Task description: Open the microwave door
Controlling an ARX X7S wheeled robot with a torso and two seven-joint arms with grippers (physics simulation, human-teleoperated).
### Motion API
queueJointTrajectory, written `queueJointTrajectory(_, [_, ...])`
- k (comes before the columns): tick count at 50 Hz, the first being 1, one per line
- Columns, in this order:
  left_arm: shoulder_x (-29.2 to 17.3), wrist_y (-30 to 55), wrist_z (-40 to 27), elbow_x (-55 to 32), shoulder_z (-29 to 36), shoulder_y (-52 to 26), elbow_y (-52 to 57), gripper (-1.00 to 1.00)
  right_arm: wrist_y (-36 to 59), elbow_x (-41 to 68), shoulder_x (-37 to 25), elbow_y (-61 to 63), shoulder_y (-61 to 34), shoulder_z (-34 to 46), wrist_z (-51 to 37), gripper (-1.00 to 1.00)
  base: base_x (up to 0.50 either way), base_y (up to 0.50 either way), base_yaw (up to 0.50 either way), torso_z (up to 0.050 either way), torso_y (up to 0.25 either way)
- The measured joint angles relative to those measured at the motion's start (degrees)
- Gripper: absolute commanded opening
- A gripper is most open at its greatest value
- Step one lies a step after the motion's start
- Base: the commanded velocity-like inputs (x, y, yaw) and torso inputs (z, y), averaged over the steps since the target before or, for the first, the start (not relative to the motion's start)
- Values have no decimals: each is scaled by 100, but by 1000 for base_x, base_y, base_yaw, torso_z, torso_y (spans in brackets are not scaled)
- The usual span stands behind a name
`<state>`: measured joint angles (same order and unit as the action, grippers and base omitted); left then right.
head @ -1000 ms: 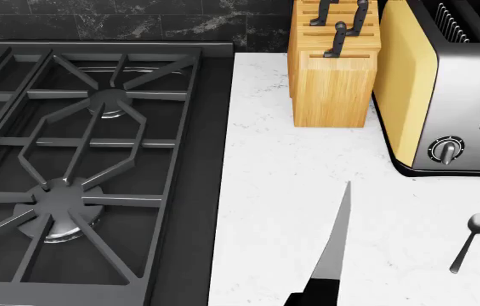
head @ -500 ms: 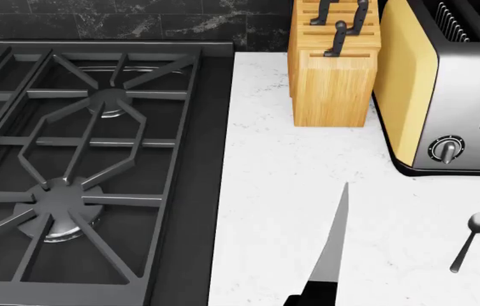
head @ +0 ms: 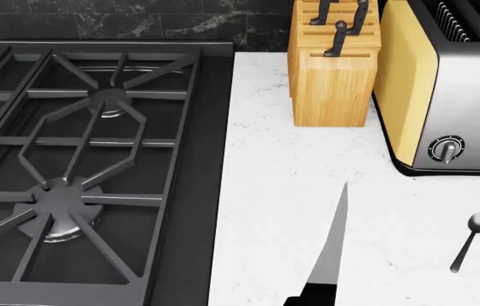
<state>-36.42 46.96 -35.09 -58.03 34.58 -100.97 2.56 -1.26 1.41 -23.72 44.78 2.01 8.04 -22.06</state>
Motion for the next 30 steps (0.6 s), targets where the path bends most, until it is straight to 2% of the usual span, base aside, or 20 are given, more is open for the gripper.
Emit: queueJointTrajectory(30, [-12,860,-850,-1660,-366,-647,-293,-100,28,18,-58,172,42,1,-54,100,-1,-3,-2,3,8])
